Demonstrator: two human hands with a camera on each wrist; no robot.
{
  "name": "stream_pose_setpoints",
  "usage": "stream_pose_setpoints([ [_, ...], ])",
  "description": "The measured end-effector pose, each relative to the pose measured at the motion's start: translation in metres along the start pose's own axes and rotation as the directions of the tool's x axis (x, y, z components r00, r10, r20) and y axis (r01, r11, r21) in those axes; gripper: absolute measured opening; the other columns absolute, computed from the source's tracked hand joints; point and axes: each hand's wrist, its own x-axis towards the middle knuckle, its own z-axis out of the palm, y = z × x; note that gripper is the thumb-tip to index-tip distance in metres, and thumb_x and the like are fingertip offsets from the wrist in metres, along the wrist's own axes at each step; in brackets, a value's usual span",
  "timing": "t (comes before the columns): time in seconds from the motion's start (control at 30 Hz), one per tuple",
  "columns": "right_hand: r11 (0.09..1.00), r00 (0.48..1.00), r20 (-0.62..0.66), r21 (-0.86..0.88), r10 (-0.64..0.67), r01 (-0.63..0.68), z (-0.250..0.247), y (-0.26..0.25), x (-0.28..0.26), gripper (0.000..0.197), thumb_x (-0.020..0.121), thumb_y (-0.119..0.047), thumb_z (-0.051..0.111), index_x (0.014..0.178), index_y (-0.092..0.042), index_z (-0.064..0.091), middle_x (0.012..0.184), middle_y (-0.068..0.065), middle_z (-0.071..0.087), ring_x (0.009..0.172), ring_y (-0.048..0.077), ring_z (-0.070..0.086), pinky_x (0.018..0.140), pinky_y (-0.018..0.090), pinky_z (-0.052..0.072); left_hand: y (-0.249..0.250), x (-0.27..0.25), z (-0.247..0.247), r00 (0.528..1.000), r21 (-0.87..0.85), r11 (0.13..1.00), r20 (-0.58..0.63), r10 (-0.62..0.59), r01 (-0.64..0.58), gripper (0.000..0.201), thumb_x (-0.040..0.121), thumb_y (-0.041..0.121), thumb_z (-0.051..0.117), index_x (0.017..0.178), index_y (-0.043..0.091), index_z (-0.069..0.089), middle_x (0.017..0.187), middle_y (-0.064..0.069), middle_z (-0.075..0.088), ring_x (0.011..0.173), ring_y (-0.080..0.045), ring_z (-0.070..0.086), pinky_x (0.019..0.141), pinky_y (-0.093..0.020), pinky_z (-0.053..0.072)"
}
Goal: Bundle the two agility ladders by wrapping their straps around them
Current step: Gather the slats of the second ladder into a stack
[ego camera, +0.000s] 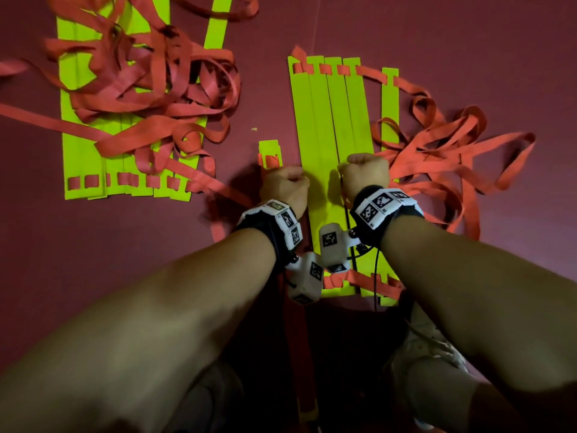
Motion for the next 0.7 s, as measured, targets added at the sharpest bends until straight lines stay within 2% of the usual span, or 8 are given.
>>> stream_pose_setpoints([
  [0.1,1.0,0.996,-0.08,-0.003,0.03,-0.031,-0.014,0.003,0.01,0.026,0.08,-0.012,0.068,0.105,-0.017,0.074,0.105,0.009,0.074,0.097,0.029,0.069,0.083,0.032,0.056,0.011,-0.001,0.019,0.996,0.105,0.994,0.084,-0.009,0.001,0.038,0.095,0.023,0.065,0.132,0.017,0.066,0.122,-0.005,0.071,0.102,-0.02,0.068,0.08,-0.021,0.049],
  [0.2,0.999,0.996,-0.089,-0.032,0.028,-0.031,-0.03,0.006,0.026,0.027,0.083,-0.011,0.066,0.109,-0.014,0.074,0.092,0.008,0.074,0.068,0.011,0.067,0.056,0.013,0.046,0.019,0.003,0.032,0.994,0.132,0.99,0.095,-0.057,0.045,0.044,0.093,0.027,0.067,0.136,0.017,0.062,0.128,-0.011,0.069,0.112,-0.029,0.067,0.094,-0.034,0.054],
  [0.3,0.996,0.996,-0.077,-0.066,0.053,-0.058,-0.044,0.008,0.037,0.035,0.082,-0.013,0.068,0.117,-0.018,0.068,0.091,0.004,0.07,0.079,0.017,0.069,0.067,0.023,0.053,0.025,0.006,0.042,0.997,0.138,0.989,0.042,-0.064,0.057,0.053,0.09,0.03,0.069,0.139,0.014,0.056,0.132,-0.016,0.063,0.116,-0.034,0.064,0.098,-0.043,0.052],
  [0.43,0.988,0.996,-0.051,-0.133,0.078,-0.084,-0.052,0.018,0.046,0.039,0.079,-0.012,0.071,0.115,-0.012,0.056,0.092,0.005,0.066,0.071,0.021,0.064,0.046,0.02,0.044,0.023,0.019,0.053,0.993,0.138,0.984,0.014,-0.117,0.114,0.065,0.087,0.024,0.072,0.142,0.009,0.04,0.134,-0.016,0.057,0.118,-0.036,0.059,0.1,-0.047,0.048],
  [0.53,0.983,0.997,-0.037,-0.171,0.061,-0.067,-0.052,0.023,0.052,0.054,0.075,-0.025,0.078,0.119,-0.005,0.054,0.105,0.014,0.064,0.09,0.033,0.065,0.061,0.03,0.042,0.024,0.022,0.058,0.991,0.097,0.989,0.053,-0.122,0.116,0.03,0.088,0.017,0.072,0.112,0.008,0.057,0.097,-0.003,0.063,0.098,-0.025,0.06,0.091,-0.038,0.05],
  [0.57,0.983,0.998,-0.008,-0.173,0.057,-0.057,-0.052,0.023,0.054,0.047,0.074,-0.028,0.08,0.109,-0.006,0.057,0.094,0.014,0.064,0.081,0.032,0.064,0.056,0.029,0.04,0.025,0.021,0.059,0.993,0.097,0.991,0.059,-0.099,0.093,0.013,0.087,0.015,0.072,0.088,0.013,0.059,0.08,0.002,0.06,0.085,-0.024,0.058,0.081,-0.036,0.05],
  [0.6,0.983,0.998,0.028,-0.177,0.064,-0.059,-0.052,0.023,0.056,0.04,0.074,-0.031,0.082,0.096,-0.008,0.057,0.081,0.011,0.061,0.068,0.029,0.059,0.05,0.027,0.037,0.024,0.023,0.06,0.994,0.102,0.992,0.07,-0.085,0.078,0.023,0.086,0.014,0.072,0.071,0.014,0.054,0.068,0.004,0.056,0.075,-0.024,0.056,0.073,-0.036,0.047],
  [0.7,0.985,0.99,0.123,-0.166,0.064,-0.043,-0.054,0.021,0.059,0.045,0.074,-0.035,0.085,0.064,-0.013,0.047,0.055,0.002,0.045,0.05,0.022,0.04,0.045,0.027,0.029,0.022,0.023,0.059,0.994,0.135,0.99,0.097,-0.045,0.032,0.024,0.083,0.018,0.073,0.068,0.002,0.063,0.062,-0.003,0.06,0.064,-0.025,0.053,0.062,-0.035,0.043],
])
